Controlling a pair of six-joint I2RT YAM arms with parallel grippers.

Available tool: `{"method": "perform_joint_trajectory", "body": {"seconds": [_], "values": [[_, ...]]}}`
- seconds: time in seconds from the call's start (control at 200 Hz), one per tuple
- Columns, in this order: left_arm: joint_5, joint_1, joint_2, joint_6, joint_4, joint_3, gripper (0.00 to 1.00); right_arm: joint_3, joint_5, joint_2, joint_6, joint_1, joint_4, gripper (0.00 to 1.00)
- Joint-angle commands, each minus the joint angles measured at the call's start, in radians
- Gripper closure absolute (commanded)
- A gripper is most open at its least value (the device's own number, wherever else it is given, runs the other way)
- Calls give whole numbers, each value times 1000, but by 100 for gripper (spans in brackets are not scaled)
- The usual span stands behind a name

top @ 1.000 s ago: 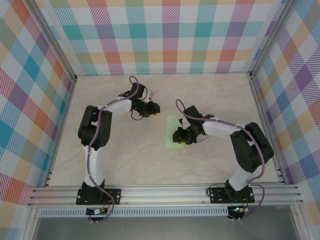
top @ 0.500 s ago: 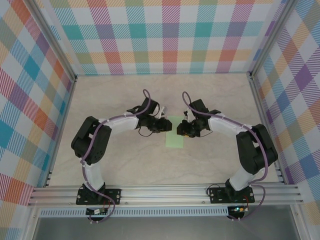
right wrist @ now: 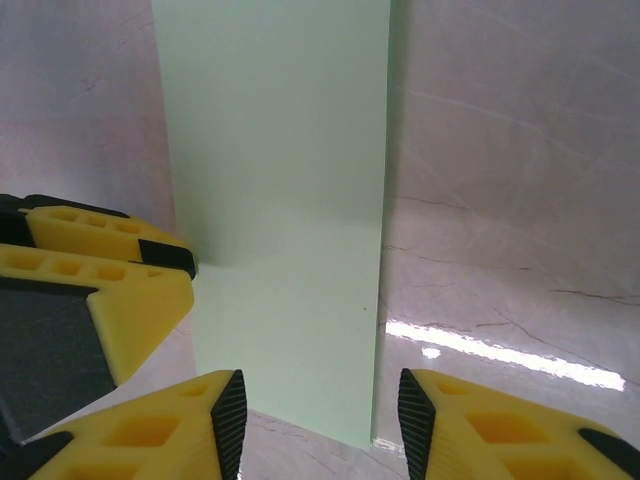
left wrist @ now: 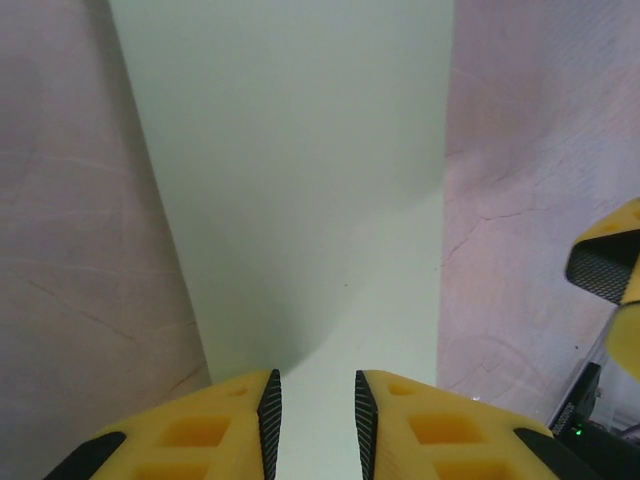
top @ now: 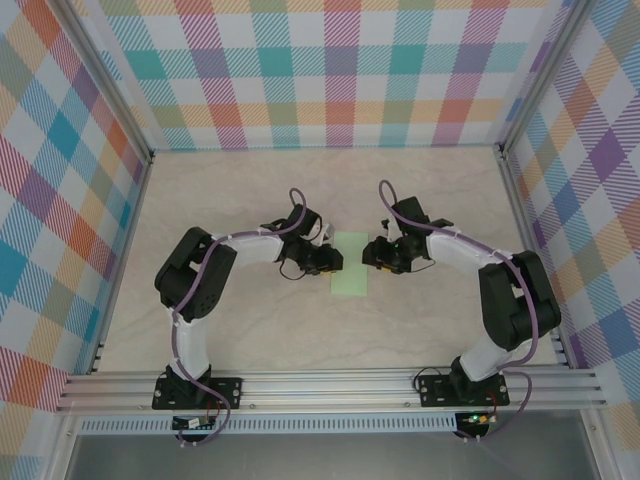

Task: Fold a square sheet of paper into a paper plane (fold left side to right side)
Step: Fold the triangle a second time at the center of the table.

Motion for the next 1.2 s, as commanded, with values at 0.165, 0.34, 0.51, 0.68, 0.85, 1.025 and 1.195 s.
{"method": "perform_joint_trajectory", "body": {"seconds": [0.165,0.34,0.51,0.68,0.85,1.025,1.195], "values": [[-38,-7,4,0,-20,-41,72,-2,-121,45,9,-53,51,48],[-36,-7,-1,-5,-7,-52,72,34,-156,104,17,-61,88,47],[-32,-7,-1,-7,-3,-52,72,90,-168,184,15,-69,110,48],[-29,-6,1,-9,3,-50,73,140,-161,240,12,-84,148,47],[-28,-7,-2,-8,2,-51,73,203,-179,300,-7,-87,166,46],[-27,-7,-6,-11,6,-52,73,243,-184,350,-19,-89,171,46],[-25,-7,-7,-9,6,-51,73,225,-242,355,-21,-88,216,51]]}}
